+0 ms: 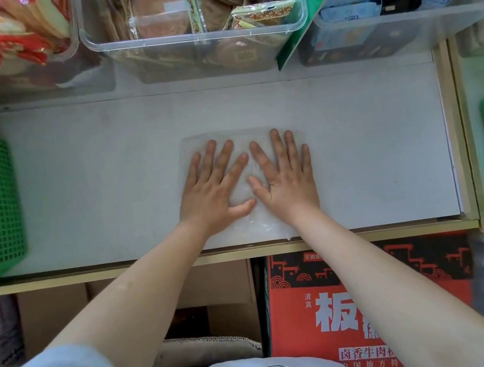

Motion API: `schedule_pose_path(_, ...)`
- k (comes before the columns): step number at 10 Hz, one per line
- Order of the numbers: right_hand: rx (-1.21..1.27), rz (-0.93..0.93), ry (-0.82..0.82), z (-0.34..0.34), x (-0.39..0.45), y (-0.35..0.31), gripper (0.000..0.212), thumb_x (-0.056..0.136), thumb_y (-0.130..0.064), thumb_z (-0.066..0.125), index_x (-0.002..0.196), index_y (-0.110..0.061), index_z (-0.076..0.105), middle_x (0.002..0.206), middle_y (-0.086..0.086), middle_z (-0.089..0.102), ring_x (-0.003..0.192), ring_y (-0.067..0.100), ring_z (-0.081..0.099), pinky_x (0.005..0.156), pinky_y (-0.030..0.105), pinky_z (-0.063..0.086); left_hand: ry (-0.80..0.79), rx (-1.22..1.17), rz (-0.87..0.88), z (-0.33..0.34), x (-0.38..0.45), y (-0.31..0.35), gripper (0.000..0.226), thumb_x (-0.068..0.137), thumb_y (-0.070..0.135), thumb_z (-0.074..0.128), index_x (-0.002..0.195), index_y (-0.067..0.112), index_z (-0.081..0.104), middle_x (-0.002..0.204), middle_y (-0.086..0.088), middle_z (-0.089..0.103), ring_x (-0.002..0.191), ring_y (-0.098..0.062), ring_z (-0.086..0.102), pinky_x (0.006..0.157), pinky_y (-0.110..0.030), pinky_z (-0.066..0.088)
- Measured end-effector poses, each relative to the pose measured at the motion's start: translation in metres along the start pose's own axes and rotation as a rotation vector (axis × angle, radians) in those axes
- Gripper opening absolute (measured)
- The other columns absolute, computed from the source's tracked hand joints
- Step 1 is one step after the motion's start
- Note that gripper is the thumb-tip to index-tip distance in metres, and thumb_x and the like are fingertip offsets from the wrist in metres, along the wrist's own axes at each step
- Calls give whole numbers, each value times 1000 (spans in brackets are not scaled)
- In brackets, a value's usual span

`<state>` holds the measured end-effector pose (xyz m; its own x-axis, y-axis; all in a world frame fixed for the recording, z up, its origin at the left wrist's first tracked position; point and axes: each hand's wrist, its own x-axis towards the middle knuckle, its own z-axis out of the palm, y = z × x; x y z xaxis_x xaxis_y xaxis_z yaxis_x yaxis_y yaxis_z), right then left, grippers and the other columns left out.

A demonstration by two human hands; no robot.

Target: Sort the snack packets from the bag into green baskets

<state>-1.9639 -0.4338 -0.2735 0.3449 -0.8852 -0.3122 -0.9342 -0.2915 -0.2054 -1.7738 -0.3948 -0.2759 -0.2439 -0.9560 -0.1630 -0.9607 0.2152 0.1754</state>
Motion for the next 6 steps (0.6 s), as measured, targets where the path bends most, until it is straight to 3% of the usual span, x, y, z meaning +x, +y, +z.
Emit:
schedule_pose_path(3,8,0,-17,-1,3,1,71,94,-66,16,157,-41,-6,168,2,-17,153,25,-21,121,49,-16,-30,11,-1,2,3,-2,90,87,76,31,161,32,5,169,-2,-6,154,-26,-14,124,-48,-7)
schedule_pose_path(5,26,13,-164,-23,5,-4,68,101,-62,24,158,-42,-5,166,0,-24,151,25,-26,121,49,-17,-224,8,-46,-20,9,3,91,88,80,25,159,33,-6,167,-1,-17,152,-25,-23,122,-46,-13)
schedule_pose_path(6,66,4,-189,-51,-4,-9,67,101,-61,29,160,-41,5,169,4,-12,154,28,-15,124,52,-7,-289,-54,-95,-43,-2,7,87,91,78,26,159,35,-7,167,0,-16,152,-23,-21,122,-44,-13)
